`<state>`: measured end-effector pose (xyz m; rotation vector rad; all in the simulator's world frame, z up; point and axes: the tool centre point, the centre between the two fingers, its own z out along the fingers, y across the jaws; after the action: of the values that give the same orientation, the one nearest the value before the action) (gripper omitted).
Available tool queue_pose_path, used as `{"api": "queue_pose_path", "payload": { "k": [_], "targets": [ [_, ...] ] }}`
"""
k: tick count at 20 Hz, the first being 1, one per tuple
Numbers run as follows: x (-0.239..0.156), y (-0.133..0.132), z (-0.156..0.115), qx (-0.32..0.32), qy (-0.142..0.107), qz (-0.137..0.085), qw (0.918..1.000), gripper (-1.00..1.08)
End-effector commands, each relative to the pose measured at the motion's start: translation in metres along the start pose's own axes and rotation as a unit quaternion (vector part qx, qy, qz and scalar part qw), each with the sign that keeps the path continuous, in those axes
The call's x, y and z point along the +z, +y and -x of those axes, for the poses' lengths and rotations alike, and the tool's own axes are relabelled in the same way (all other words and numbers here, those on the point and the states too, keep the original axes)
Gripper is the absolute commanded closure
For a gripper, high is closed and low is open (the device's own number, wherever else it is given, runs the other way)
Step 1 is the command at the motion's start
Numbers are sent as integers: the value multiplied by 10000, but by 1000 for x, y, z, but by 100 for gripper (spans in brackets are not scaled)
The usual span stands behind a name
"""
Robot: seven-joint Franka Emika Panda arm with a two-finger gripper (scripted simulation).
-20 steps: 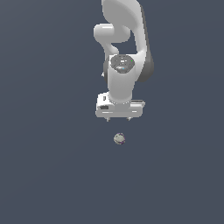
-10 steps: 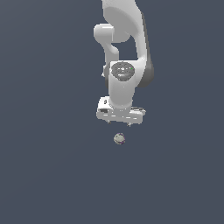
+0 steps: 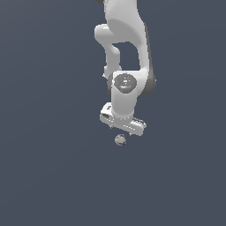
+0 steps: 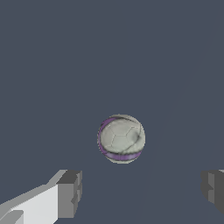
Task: Pick up the object and move it to a goal position.
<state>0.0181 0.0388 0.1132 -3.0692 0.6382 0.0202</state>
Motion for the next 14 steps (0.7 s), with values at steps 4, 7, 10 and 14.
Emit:
{"api": "queue_pose_path", "payload": {
  "k": [4, 7, 10, 14],
  "targets": [
    [13, -5, -6, 606, 34, 4, 9982, -92],
    [19, -6, -8, 840, 48, 7, 9965, -92],
    [23, -8, -10, 1012, 60, 9, 9949, -92],
    [26, -9, -11, 1146, 70, 11, 9934, -92]
  ]
}}
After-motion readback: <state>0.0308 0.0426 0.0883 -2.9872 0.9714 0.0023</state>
